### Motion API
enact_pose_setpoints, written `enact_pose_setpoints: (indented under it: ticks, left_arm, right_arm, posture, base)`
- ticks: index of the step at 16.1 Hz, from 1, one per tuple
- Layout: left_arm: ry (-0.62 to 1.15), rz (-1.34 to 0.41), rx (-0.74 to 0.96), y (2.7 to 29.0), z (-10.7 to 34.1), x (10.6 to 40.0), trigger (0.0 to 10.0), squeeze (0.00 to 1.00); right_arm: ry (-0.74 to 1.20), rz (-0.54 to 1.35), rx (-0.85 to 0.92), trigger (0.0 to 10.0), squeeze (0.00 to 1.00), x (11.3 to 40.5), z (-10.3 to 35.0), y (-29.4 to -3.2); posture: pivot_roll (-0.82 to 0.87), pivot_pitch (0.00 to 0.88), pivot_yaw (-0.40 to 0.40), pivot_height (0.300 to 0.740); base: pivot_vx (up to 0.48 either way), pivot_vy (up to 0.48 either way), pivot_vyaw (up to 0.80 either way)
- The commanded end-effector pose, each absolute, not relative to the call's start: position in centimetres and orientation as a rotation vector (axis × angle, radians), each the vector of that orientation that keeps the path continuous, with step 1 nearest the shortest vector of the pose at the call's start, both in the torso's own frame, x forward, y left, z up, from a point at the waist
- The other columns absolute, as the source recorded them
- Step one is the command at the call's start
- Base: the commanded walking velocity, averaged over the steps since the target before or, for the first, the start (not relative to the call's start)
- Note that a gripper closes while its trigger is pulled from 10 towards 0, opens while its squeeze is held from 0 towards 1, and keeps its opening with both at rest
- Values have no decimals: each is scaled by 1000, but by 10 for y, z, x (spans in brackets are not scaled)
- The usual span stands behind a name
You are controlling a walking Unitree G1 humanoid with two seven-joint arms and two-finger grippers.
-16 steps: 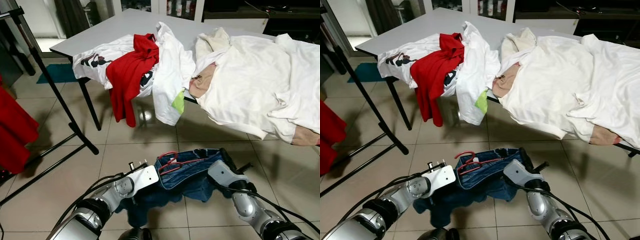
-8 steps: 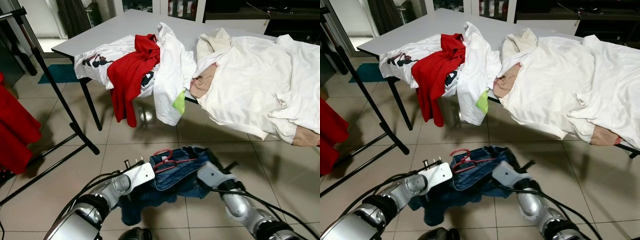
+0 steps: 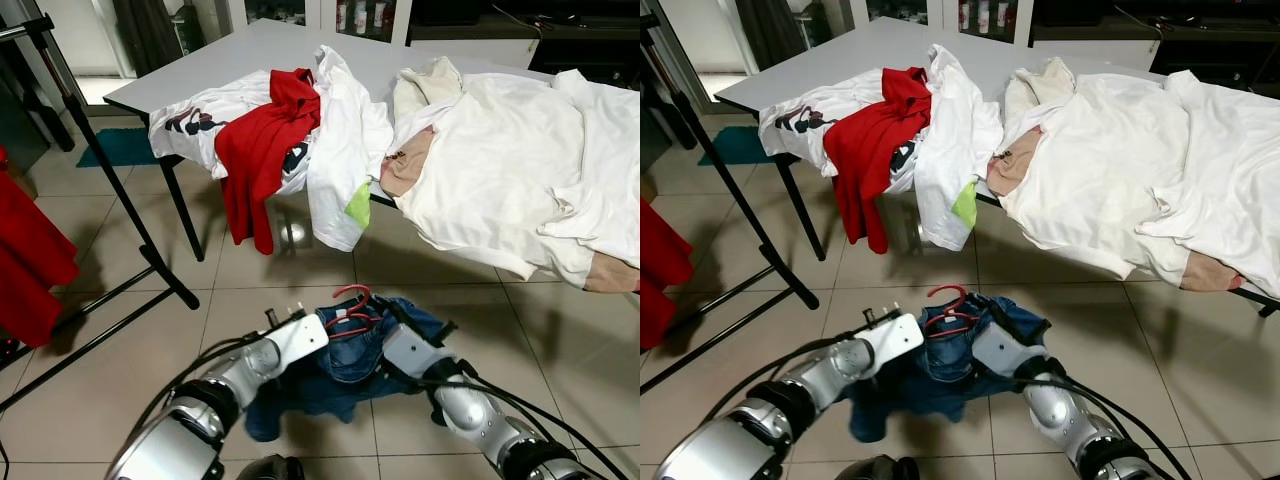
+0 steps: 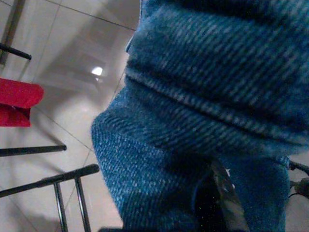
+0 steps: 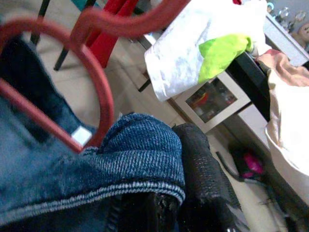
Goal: Hang hanger
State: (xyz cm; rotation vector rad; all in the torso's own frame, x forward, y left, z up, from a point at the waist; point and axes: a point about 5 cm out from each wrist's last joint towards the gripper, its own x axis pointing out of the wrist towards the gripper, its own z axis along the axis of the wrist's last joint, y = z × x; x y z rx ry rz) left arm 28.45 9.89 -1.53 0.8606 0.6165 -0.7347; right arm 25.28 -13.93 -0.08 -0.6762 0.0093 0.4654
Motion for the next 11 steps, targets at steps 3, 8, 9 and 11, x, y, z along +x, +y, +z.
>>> enact_pose_setpoints:
  ticks: [3,8,9,11]
  left_arm:
    - [570,-727,852,84,-8,291,10000,0]
    - [537,-680,830,78,0,299,10000,0]
    - [529,-662,829,79,2,301,10000,0]
    - [513,-626,823,82,5,304,10000,0]
  right_arm:
    - [-44,518,-563,0,0,260,12,-126]
    - [5,566,-314,0,0,261,16,-113]
    - [25,581,-276,0,0,260,14,-112]
    - [95,639,-157,0,0,256,9,-111]
  posture:
    - [26,0,64,740]
    - [11,0,74,740]
    - [10,0,76,740]
    - [9,0,77,740]
  base:
    - [0,0,0]
    - [0,0,0]
    - [0,0,0]
    - [0,0,0]
